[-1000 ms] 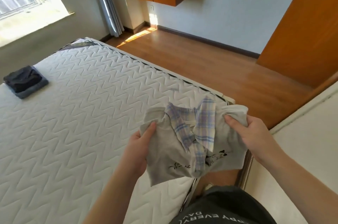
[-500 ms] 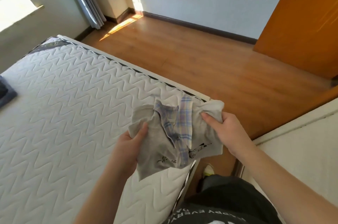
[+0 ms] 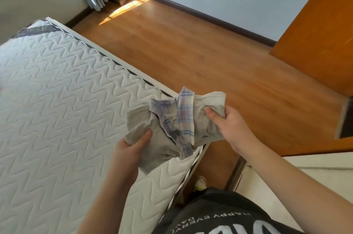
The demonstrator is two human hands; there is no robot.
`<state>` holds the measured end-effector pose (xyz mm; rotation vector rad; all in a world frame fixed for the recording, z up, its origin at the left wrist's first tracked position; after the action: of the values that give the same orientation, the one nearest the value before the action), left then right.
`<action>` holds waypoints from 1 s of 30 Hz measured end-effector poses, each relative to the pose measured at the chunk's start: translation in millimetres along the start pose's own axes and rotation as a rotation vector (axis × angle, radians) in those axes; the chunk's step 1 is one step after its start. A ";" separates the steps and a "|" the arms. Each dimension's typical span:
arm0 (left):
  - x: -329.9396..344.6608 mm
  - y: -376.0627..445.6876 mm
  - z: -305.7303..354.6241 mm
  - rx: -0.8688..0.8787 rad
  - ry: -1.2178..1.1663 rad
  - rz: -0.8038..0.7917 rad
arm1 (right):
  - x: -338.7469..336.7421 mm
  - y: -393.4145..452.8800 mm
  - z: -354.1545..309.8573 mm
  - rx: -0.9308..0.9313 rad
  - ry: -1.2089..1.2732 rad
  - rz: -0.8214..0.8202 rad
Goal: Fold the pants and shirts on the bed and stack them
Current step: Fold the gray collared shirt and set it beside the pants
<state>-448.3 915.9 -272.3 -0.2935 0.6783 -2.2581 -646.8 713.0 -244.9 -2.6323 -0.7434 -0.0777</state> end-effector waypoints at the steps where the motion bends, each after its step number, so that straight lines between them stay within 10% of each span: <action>1: 3.5 5.2 -4.1 -0.009 -0.002 -0.003 | -3.1 0.7 1.4 -0.005 0.003 0.017; 16: 124.7 57.3 68.6 0.133 0.126 -0.535 | -77.9 -22.3 -49.8 -0.239 0.085 0.365; 30: 228.9 153.0 120.7 0.168 0.322 -0.398 | -139.8 103.9 -95.2 -0.252 0.047 0.281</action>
<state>-467.6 616.4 -255.3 0.0247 0.6276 -2.7618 -708.1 526.2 -217.7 -2.9352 -0.3614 -0.1614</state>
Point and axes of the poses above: each hand's wrist, its own y-axis towards the middle knuckle, its own x-axis out of the palm, z = x × y, the point moved 10 cm from there along y, towards the middle knuckle, and after that the axes turned 12 degrees about y, right-handed, at the moved point
